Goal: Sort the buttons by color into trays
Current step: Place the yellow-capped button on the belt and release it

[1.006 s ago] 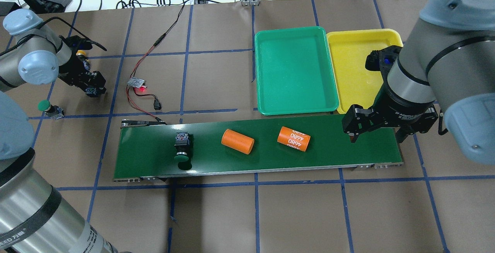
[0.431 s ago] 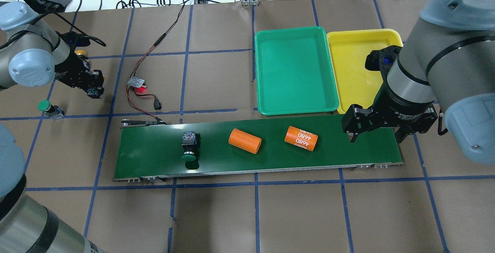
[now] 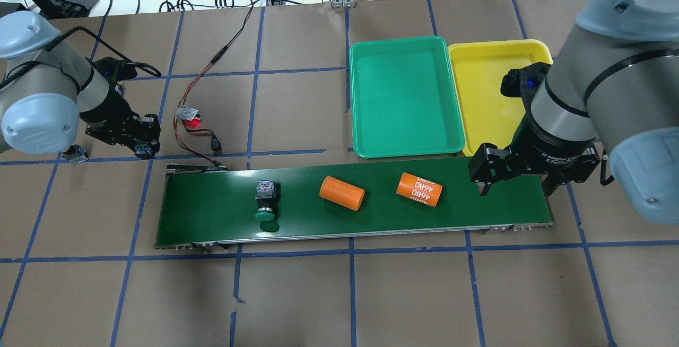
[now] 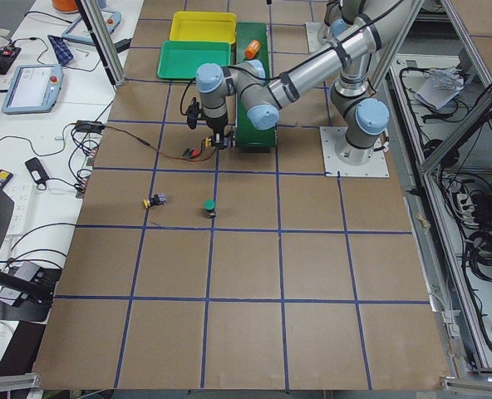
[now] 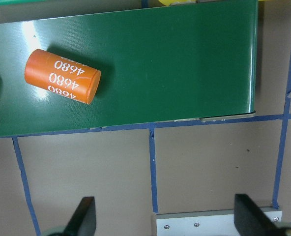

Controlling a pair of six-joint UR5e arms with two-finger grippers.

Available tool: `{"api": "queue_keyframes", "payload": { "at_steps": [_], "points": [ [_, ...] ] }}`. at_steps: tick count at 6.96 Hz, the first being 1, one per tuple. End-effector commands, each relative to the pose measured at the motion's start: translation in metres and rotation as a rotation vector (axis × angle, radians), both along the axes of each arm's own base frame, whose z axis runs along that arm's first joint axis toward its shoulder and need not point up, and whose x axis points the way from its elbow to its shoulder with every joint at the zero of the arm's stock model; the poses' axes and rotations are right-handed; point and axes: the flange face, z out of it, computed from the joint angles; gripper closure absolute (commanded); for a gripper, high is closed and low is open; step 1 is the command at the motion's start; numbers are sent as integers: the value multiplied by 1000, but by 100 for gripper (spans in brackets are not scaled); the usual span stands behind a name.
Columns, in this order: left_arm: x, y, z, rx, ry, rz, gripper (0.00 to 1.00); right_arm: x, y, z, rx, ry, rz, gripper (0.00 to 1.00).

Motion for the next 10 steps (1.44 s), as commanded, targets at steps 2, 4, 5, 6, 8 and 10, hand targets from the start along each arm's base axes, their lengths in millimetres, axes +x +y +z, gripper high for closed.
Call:
{"api": "queue_keyframes", "payload": {
  "at_steps": [2, 4, 5, 6, 8, 10],
  "points": [
    [-105, 74, -18, 51, 29, 44, 100, 0, 0, 0, -1, -2, -2, 0],
    [-124, 81, -34, 91, 26, 8, 91, 0, 0, 0, -1, -3, -2, 0],
    [-126, 75, -32, 62, 19, 0, 10, 0, -1, 0, -3, -3, -2, 0],
    [-124, 71, -13, -1, 14, 6, 0, 0, -1, -1, -1, -3, -2, 0],
    [-78, 24, 51, -32, 7, 71, 0, 0, 1, 1, -3, -3, -4, 0],
    [38, -49, 78, -23, 22, 24, 0, 0, 3, 2, -6, -3, -2, 0]
  ]
}}
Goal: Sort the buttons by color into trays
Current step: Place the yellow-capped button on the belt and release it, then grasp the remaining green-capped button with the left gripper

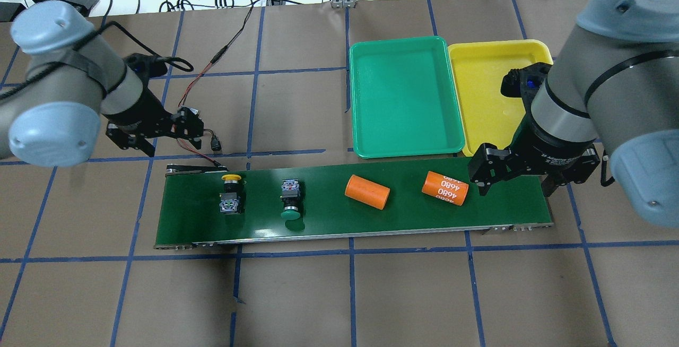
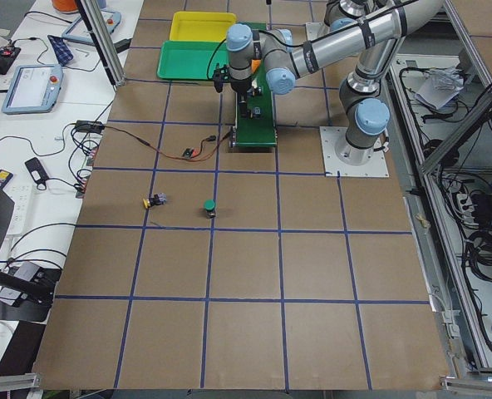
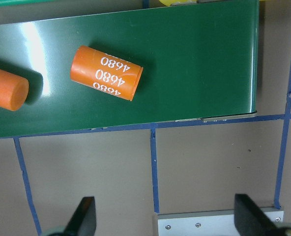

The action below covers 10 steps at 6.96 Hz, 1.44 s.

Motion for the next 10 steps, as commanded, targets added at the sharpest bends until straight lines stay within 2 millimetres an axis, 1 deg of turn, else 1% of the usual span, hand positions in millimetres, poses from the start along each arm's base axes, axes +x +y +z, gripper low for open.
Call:
{"api": "queue_keyframes", "payload": {
  "at_steps": [1, 2, 3, 4, 5, 6, 7, 8, 9, 10],
  "points": [
    [123, -70, 7, -7, -13, -40, 0, 0, 1, 1, -2, 0, 0, 0],
    [189, -92, -5, -8, -19, -96, 0, 0, 1, 1, -3, 0, 0, 0],
    [232, -108, -35, 5, -1, -163, 0, 0, 2, -2, 4, -2, 1, 0],
    [264, -117, -77, -6, -7, -166, 0, 1, 6, -7, 10, -2, 2, 0],
    [297, -108, -99, -10, -14, -129, 0, 1, 4, -6, -5, -2, 3, 0],
    [319, -94, -119, 11, 10, -93, 0, 0, 4, -5, -11, -1, 1, 0],
    [315, -84, -132, 36, 28, -91, 0, 1, 4, -6, -11, -1, 3, 0],
    [305, -74, -146, 50, 43, -91, 0, 0, 4, -6, -11, -1, 1, 0],
    [295, -68, -147, 60, 46, -87, 0, 1, 4, -6, -11, -1, 3, 0],
    [298, -65, -145, 65, 36, -91, 14, 1, 4, -6, -12, -1, 3, 0]
  ]
}}
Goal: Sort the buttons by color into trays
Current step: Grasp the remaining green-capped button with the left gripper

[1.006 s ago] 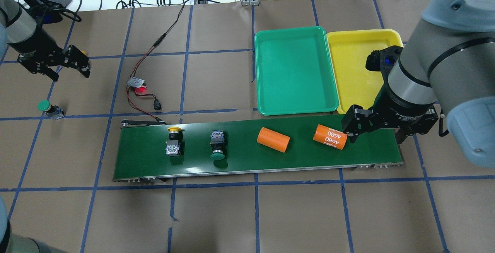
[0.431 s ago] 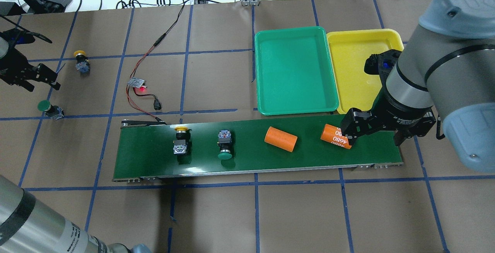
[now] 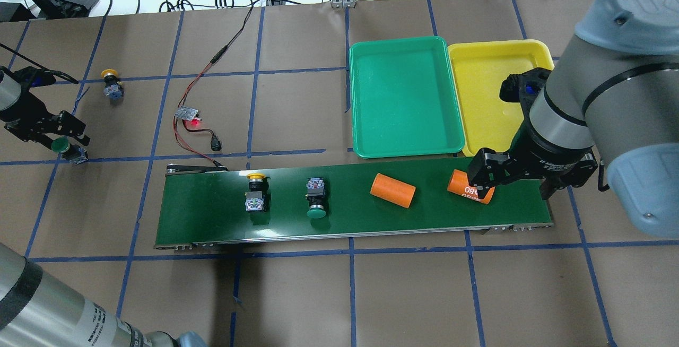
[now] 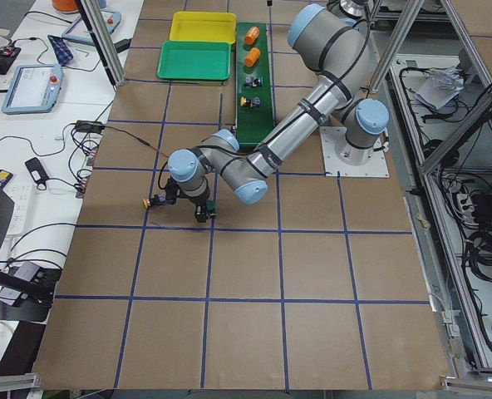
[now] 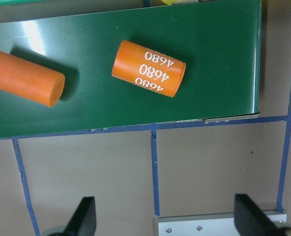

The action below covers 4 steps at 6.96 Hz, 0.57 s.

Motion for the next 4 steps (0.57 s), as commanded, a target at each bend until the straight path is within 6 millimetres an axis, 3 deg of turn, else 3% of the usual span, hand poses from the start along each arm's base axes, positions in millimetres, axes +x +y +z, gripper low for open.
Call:
{"api": "queue_keyframes", "payload": {
  "at_steps": [1, 2, 3, 4],
  "points": [
    [-3, 7, -2, 22, -15, -6, 50, 0, 0, 0, -1, 0, -1, 0],
    [-4, 3, 11, 8, -31, -12, 90, 0, -1, 0, -1, 0, 1, 0],
    [-8, 6, 18, 4, -38, -12, 100, 0, 0, 1, -4, 0, 2, 0],
    [-10, 8, 29, -4, -49, -10, 100, 0, -1, 1, -6, 0, -1, 0]
  ]
}}
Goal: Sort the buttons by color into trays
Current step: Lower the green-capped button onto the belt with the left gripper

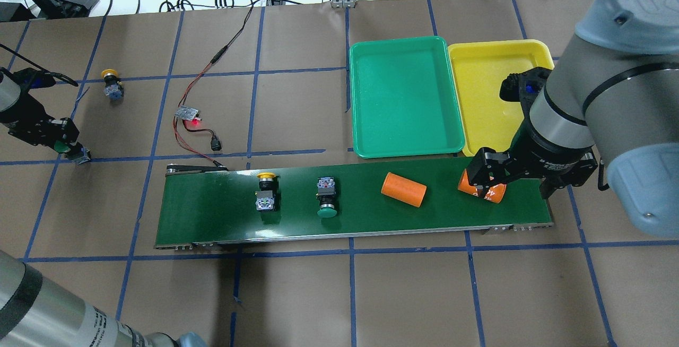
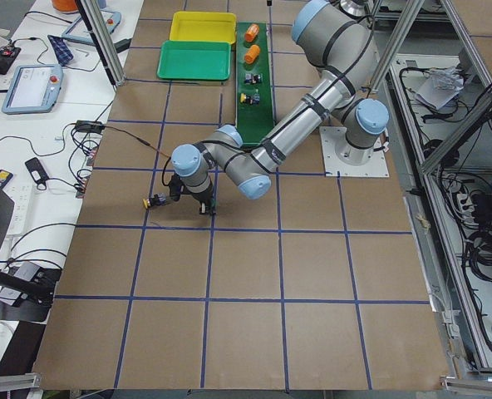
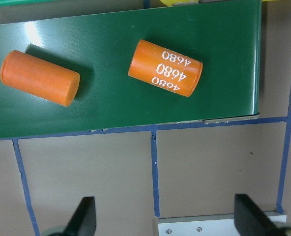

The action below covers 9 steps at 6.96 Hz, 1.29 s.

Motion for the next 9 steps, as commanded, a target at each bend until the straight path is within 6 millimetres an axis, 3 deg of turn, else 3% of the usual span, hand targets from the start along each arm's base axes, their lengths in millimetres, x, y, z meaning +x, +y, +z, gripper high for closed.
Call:
{"api": "queue_keyframes", "payload": {
  "at_steps": [1, 2, 3, 4, 6, 7, 8, 9],
  "points": [
    [-9, 4, 20, -9, -13, 0, 100, 0, -2, 2, -17, 0, 1, 0],
    [-34, 6, 45, 7, 1, -11, 100, 0, -3, 2, -20, 2, 0, 0],
    [-92, 9, 87, 37, 6, 27, 100, -1, -3, 2, -19, 3, 6, 0],
    [-167, 20, 111, 42, -13, 16, 100, -1, -3, 1, -17, 3, 5, 0],
    [-264, 82, 121, 45, -28, 82, 100, 0, -2, 1, -17, 1, 5, 0],
    [-310, 113, 112, 59, -28, 0, 100, -1, -2, 0, -13, 4, 10, 0],
    [-336, 127, 106, 70, -26, -56, 100, 0, -2, 0, -14, 1, 9, 0],
    [-346, 128, 101, 82, -23, -88, 100, -1, -2, 0, -13, 2, 8, 0]
  ]
}}
